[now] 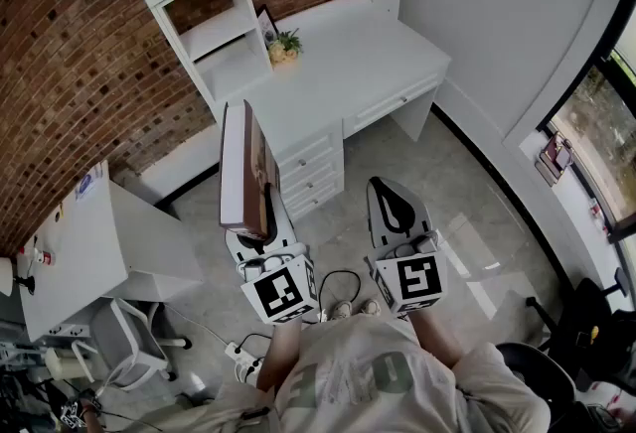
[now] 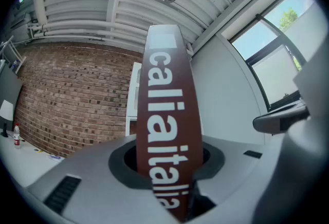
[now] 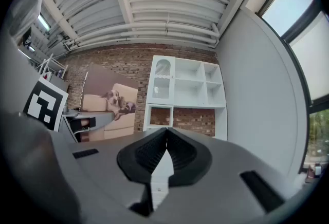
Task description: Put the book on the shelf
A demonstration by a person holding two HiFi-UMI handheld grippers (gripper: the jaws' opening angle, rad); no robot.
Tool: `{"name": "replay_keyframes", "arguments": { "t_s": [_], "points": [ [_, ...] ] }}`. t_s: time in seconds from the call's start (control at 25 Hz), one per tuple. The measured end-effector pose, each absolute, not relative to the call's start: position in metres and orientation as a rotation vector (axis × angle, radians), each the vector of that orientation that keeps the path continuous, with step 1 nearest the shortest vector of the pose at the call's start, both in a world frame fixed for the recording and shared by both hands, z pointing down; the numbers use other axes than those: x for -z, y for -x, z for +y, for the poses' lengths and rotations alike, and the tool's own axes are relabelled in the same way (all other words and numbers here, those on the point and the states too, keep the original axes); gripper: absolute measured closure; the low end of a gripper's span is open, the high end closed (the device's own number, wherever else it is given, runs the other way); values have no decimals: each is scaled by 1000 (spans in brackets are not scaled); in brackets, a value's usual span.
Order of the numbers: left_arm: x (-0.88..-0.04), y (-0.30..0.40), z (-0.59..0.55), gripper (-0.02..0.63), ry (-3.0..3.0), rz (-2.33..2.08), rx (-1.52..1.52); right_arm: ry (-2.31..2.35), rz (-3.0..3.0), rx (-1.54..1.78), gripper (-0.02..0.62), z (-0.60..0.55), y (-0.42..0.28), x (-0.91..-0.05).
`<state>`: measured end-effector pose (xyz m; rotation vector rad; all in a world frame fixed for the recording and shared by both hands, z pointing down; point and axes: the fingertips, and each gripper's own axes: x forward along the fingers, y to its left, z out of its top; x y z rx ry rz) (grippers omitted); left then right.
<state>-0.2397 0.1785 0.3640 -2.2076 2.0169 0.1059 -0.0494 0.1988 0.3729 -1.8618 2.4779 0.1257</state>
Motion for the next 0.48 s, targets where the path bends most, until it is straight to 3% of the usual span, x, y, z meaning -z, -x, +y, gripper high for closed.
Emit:
{"name": "replay_keyframes", "arguments": {
  "t_s": [0.48],
  "points": [
    [-364,232,184,451,2208,2031,-106,1852,2492,-208,578,205,44,-364]
  ]
}}
